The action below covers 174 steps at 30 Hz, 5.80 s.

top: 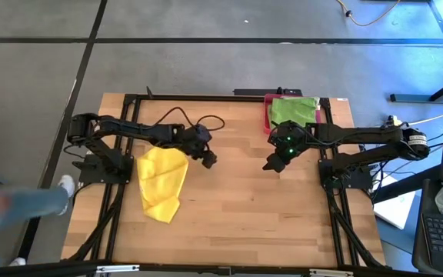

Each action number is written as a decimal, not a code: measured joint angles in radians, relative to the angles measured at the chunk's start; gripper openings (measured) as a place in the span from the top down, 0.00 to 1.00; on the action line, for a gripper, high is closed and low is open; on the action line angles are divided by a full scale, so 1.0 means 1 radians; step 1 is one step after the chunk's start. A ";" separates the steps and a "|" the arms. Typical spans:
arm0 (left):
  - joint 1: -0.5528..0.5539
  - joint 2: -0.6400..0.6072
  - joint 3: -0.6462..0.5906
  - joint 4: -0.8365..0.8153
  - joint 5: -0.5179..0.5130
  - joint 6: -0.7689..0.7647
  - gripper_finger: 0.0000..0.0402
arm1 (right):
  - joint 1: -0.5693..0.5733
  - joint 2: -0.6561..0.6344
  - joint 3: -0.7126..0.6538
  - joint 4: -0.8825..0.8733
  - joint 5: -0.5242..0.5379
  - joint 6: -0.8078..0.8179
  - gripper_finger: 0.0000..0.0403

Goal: Fold microfiber towels
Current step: Fold the yellow towel

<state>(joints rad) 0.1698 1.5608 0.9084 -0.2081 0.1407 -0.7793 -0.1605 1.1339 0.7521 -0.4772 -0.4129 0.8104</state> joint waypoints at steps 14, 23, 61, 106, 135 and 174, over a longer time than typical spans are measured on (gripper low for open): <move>0.024 -0.006 -0.004 -0.681 -0.140 0.217 0.47 | 0.044 0.000 0.000 0.005 0.055 -0.026 0.67; -0.033 -0.006 -0.090 -0.418 -0.170 0.059 0.47 | 0.044 0.000 0.000 0.004 0.045 -0.025 0.67; -0.151 0.031 0.194 -0.958 -0.105 0.471 0.51 | 0.054 0.001 0.000 0.002 0.053 -0.039 0.67; -0.240 -0.239 -0.258 -0.717 -0.073 -0.285 0.56 | 0.053 0.001 0.001 0.040 0.133 -0.132 0.67; -0.207 -0.217 -0.305 -0.703 -0.069 -0.310 0.56 | 0.053 0.001 0.001 0.039 0.122 -0.109 0.67; -0.207 -0.217 -0.264 -0.713 -0.050 -0.310 1.00 | 0.053 0.001 0.001 0.040 0.135 -0.116 0.67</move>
<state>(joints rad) -0.0376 1.3437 0.6445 -0.9210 0.0903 -1.0892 -0.1070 1.1347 0.7528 -0.4374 -0.2779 0.6945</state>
